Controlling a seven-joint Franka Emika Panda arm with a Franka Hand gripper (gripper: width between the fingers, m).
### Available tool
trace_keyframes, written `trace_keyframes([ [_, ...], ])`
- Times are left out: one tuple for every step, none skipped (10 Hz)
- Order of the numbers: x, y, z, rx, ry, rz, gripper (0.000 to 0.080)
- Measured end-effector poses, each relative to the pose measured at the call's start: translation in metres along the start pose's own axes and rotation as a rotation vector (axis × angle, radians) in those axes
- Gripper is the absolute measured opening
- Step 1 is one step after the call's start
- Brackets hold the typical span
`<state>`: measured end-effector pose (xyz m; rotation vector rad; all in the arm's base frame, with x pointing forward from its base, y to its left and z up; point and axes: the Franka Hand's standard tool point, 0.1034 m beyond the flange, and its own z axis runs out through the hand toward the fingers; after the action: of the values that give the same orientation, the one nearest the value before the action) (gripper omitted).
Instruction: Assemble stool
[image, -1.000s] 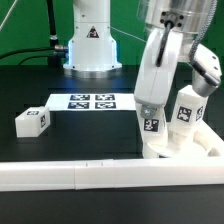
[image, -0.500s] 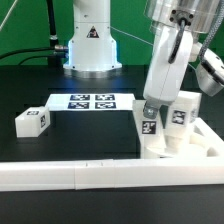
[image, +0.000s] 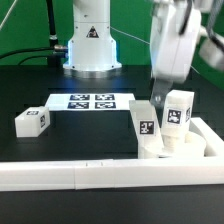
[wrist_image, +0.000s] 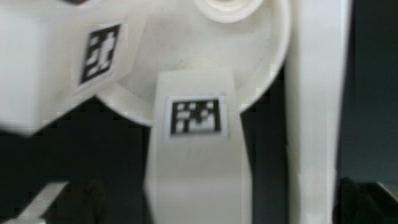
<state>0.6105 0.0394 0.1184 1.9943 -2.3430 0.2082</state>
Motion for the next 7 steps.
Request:
trace_keyframes([
  [0.0122, 0.0011, -0.0046, 0.006, -0.008, -0.020, 0.0648],
  [0.0206, 0.0001, -0.0076, 0.008, -0.010, -0.025, 0.0648],
  [0.0183, 0.0008, -0.0058, 0.006, -0.008, -0.025, 0.0648],
  [0.0171, 0.0015, -0.0041, 0.004, -0.005, -0.032, 0.0648],
  [0.0172, 0.0016, -0.0038, 0.004, -0.004, -0.032, 0.0648],
  [0.0171, 0.0018, -0.0033, 0.003, -0.004, -0.032, 0.0648],
  [0.0172, 0.0020, -0.0026, 0.002, -0.003, -0.032, 0.0648],
])
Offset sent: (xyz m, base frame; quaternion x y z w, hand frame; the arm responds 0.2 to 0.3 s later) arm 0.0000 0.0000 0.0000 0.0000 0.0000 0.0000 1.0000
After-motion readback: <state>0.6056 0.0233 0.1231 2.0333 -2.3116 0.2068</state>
